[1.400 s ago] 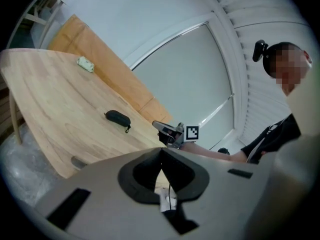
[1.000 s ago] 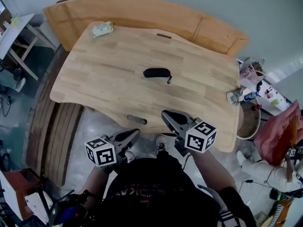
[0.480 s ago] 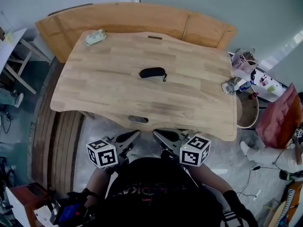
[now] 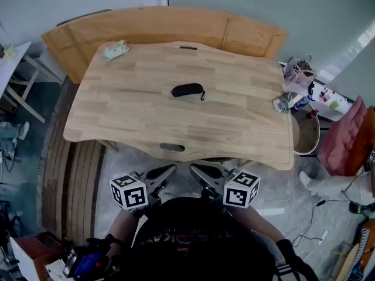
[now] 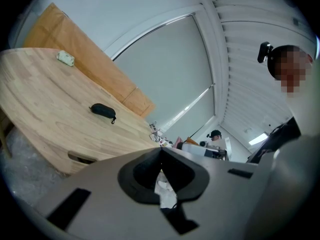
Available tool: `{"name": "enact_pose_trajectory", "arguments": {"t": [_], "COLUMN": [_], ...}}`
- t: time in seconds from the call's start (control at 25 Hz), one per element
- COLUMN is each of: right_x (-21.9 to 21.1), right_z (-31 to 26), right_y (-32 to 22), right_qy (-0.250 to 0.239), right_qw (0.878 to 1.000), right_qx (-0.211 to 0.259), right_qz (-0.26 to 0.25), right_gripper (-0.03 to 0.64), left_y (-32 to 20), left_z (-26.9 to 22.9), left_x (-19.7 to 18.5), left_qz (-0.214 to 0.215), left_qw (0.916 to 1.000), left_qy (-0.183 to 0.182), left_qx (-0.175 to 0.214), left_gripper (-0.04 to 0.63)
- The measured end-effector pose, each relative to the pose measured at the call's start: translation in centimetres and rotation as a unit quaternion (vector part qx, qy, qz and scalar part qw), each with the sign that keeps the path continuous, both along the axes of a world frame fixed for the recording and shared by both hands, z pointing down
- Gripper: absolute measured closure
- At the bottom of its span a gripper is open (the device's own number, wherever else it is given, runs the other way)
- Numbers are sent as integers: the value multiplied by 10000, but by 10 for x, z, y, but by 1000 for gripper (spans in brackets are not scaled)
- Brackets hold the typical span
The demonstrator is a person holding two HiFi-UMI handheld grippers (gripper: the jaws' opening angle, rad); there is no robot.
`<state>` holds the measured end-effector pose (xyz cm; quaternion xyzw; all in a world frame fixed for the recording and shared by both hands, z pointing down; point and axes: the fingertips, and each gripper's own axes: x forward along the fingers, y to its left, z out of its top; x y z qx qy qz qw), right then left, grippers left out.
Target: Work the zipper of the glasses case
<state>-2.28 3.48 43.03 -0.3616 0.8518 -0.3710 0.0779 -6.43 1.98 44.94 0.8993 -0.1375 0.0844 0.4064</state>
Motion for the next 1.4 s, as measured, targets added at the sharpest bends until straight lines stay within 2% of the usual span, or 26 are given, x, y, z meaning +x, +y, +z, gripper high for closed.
{"name": "enact_pose_trajectory", "arguments": {"t": [1.4], "right_x": [-18], "right_z": [3], "right_y": [-8], "right_qy": [86], "right_qw": [9996], "right_qx": [-56], "right_qz": [-276], "right_gripper": [603], "left_y": [-4], "left_z": [2], "left_x": [-16], "left_qz": [-230], "left_qw": [9997], "left_qy": [65], "left_qx": [-3], "left_gripper": [584]}}
